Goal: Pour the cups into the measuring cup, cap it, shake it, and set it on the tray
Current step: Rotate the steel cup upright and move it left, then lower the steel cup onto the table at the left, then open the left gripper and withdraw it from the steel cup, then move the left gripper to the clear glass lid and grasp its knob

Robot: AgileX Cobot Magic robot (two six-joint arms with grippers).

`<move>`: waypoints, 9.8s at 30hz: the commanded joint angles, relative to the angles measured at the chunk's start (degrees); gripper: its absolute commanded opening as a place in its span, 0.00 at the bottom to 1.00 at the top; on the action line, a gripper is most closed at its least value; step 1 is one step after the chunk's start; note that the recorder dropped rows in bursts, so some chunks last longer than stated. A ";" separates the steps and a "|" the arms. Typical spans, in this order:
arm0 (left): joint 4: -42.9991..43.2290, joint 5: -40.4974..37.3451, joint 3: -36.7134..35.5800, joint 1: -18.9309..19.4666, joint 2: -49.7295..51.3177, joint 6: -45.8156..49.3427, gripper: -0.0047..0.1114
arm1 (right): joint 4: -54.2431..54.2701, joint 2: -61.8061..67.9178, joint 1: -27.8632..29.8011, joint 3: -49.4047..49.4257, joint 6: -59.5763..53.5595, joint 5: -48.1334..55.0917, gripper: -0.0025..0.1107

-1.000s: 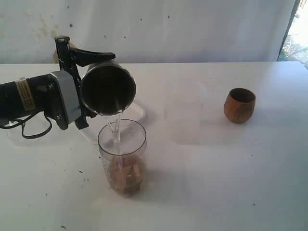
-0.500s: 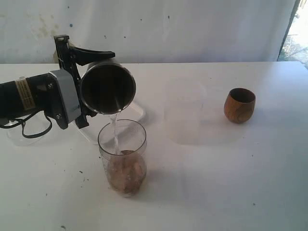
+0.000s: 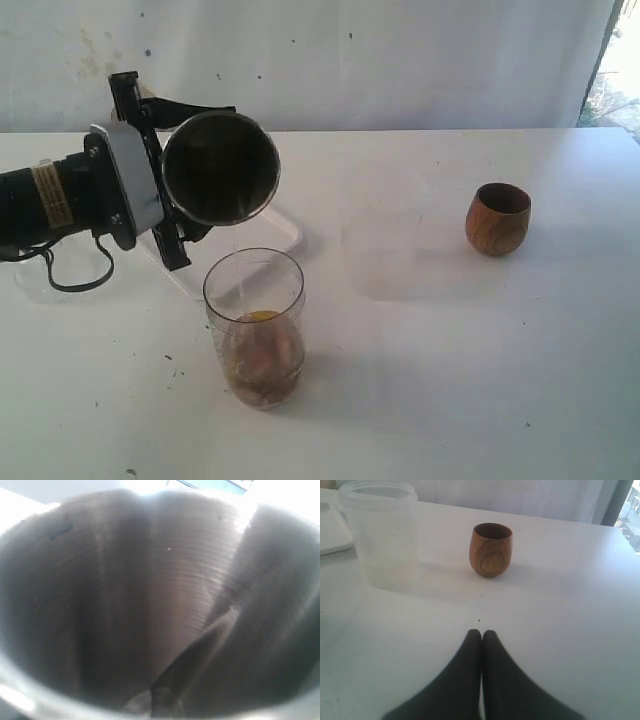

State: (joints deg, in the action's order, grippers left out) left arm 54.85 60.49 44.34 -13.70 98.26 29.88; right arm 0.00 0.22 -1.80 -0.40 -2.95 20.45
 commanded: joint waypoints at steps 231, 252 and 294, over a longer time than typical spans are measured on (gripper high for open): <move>-79.42 -79.19 10.69 23.90 -19.67 4.35 0.94 | 0.00 -0.22 0.15 0.40 2.51 -0.49 0.02; -66.13 -114.19 30.39 23.90 2.22 -25.03 0.60 | 0.00 -0.22 0.15 0.40 2.51 -0.49 0.02; -59.88 -112.58 38.71 15.30 15.55 -29.88 0.04 | 0.00 -0.22 0.15 0.40 4.29 -0.49 0.02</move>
State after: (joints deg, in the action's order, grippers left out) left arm -5.44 -51.78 82.87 1.77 113.99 0.00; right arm 0.00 0.22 -1.80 -0.40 -0.42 20.45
